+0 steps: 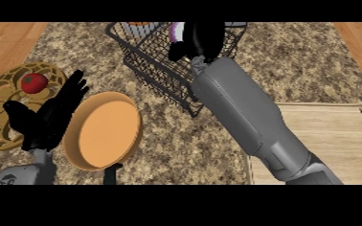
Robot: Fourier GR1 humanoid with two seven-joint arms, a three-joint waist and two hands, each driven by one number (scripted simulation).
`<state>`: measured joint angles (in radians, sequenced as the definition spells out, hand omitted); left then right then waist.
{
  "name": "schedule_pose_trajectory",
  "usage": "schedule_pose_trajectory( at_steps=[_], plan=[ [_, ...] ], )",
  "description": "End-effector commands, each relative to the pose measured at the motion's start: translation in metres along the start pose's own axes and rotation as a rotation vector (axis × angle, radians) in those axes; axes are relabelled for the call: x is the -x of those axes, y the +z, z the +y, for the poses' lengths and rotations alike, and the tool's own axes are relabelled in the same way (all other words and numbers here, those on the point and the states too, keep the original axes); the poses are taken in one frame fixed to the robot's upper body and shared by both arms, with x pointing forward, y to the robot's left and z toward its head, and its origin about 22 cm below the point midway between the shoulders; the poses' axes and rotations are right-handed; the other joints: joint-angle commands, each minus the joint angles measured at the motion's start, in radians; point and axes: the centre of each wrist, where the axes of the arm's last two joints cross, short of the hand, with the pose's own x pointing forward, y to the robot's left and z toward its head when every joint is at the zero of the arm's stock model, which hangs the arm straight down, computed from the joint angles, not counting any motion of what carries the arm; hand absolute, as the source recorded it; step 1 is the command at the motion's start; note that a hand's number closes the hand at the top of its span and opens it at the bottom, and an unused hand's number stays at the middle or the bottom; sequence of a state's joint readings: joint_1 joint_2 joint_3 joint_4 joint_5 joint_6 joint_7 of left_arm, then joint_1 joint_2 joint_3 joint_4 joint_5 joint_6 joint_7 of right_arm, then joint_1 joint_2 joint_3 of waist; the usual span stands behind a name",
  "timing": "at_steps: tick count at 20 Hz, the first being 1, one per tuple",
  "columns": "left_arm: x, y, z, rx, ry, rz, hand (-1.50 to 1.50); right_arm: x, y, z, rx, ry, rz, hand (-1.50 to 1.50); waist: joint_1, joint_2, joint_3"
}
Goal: Pick the can from the tray and place it in the tiered basket
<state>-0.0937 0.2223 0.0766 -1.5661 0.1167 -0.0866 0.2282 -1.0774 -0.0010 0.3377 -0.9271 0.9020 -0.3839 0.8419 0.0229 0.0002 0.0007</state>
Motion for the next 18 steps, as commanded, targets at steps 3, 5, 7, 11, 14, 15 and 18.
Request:
schedule_pose_trajectory(
  at_steps=[3, 5, 7, 11, 14, 15, 18],
  plan=[
    [0.001, 0.005, -0.005, 0.017, -0.002, 0.005, 0.0, 0.004, -0.004, 0.018, 0.167, -0.101, 0.002, 1.5, 0.022, 0.008, -0.001],
    [0.009, -0.006, -0.013, 0.021, -0.011, -0.005, 0.0, 0.02, -0.012, 0.03, 0.156, -0.091, 0.001, -1.5, 0.02, 0.013, -0.001],
    [-0.002, -0.007, -0.008, 0.011, 0.006, 0.008, 0.0, -0.007, -0.026, 0.01, 0.131, -0.083, -0.01, -1.5, 0.017, 0.009, -0.001],
    [0.003, -0.014, -0.019, 0.014, -0.007, -0.004, 0.0, -0.008, -0.024, 0.019, 0.139, -0.057, -0.028, -1.5, 0.018, 0.01, -0.002],
    [0.0, -0.002, -0.006, 0.025, -0.02, -0.011, 0.0, 0.0, -0.033, 0.015, 0.172, -0.18, -0.01, -1.5, 0.022, 0.011, -0.001],
    [-0.024, -0.007, -0.028, 0.03, -0.007, -0.022, 0.0, -0.006, -0.034, 0.012, 0.172, -0.208, 0.003, -1.5, 0.03, 0.012, 0.0],
    [-0.002, -0.003, -0.021, 0.009, -0.004, 0.001, 0.0, -0.001, -0.034, 0.006, 0.211, -0.353, 0.053, -1.5, 0.011, 0.009, 0.0]
  ],
)
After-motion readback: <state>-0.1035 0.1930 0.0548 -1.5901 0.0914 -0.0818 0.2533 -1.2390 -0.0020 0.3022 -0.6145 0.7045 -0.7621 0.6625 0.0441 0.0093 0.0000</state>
